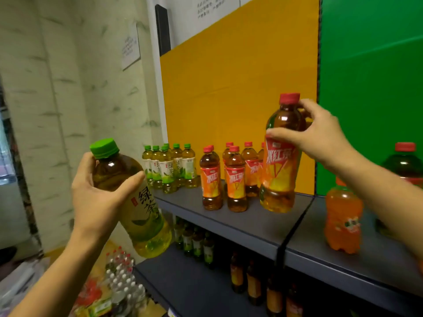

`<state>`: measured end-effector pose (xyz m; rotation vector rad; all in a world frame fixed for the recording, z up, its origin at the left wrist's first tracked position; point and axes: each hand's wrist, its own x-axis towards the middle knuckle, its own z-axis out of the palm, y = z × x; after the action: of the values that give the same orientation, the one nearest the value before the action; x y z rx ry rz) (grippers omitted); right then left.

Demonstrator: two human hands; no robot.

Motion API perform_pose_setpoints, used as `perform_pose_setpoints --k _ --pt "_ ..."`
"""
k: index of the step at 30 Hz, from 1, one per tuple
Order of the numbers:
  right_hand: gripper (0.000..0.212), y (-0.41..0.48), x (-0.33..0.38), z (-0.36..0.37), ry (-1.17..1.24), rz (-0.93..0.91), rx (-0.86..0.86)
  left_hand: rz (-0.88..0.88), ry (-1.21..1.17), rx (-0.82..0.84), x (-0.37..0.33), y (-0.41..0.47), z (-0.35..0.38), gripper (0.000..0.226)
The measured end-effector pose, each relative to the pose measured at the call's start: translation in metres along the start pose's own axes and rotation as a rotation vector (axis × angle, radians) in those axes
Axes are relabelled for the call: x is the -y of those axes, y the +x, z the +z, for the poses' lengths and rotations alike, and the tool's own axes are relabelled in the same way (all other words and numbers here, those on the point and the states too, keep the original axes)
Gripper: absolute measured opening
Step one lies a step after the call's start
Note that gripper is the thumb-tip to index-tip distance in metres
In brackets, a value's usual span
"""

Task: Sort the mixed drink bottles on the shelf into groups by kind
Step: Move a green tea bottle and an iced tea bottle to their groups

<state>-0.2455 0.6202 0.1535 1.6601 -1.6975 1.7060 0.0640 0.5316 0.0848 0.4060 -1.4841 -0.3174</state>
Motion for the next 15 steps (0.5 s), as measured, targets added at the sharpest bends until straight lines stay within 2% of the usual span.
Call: perform_pose_setpoints --k 5,10,15 --pt "0.079 0.005 -0.021 0.055 -0.120 0.115 -0.026 -0.050 -0.004 0.025 0.042 0.006 -0.024 0.046" --pt "0.076 0.016 -0.047 0.097 -0.250 0.182 -0.045 -0.129 -0.030 0.031 0.089 0.019 -0.034 0.045" --pt "0.078 0.032 -0.084 0.128 -0.284 0.277 -0.124 -0.123 -0.043 0.048 0.144 0.038 -0.024 0.043"
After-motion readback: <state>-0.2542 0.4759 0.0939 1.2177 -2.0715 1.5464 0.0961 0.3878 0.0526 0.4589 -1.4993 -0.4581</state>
